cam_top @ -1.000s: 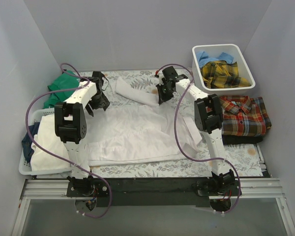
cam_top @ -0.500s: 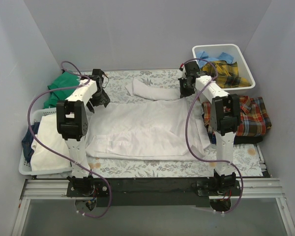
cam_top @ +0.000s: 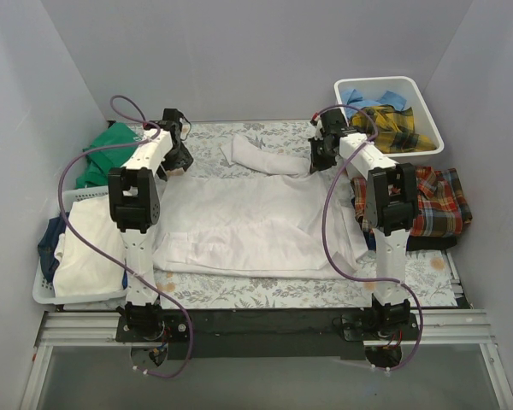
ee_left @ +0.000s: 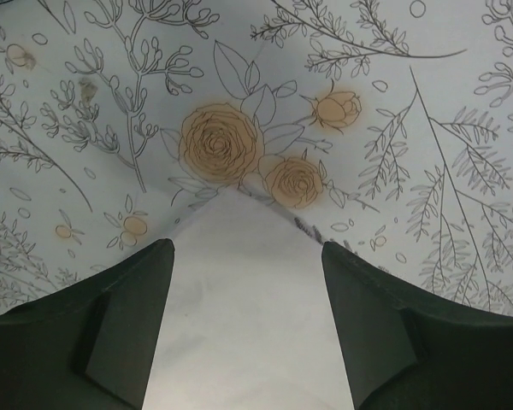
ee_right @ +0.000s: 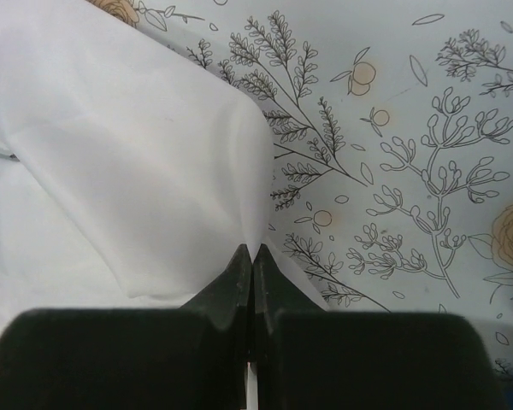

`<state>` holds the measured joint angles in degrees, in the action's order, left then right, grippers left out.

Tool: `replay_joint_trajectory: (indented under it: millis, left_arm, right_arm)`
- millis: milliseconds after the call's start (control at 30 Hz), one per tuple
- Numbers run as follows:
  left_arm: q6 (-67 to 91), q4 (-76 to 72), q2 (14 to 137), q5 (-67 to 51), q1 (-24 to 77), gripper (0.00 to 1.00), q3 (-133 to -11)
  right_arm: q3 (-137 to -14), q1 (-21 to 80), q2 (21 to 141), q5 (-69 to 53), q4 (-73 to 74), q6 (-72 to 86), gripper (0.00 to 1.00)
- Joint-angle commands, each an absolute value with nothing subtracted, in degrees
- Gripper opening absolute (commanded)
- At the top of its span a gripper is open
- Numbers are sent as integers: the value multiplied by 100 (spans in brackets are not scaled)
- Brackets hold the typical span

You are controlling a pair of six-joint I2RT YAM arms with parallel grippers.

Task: Fold and stack the long sleeve shirts
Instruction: Fold the shirt

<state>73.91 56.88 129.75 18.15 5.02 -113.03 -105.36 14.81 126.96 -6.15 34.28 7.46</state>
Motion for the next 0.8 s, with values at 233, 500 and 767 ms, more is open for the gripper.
replay_joint_trajectory:
  millis: [233,500,767]
  left_arm:
    - [7392,5731,13377,2136,448,64,-11506]
    - [7365,5678,13351,2180,439,30,-11584]
    - [7242,5704,13245,2136,439,0,-11725]
  right_arm:
    - [-10301,1503,12375,-914,3296,817,1]
    - [-10301,1494,12323,-879,3296,853,1]
    - [-10301,1503,12024,-817,3287,853,1]
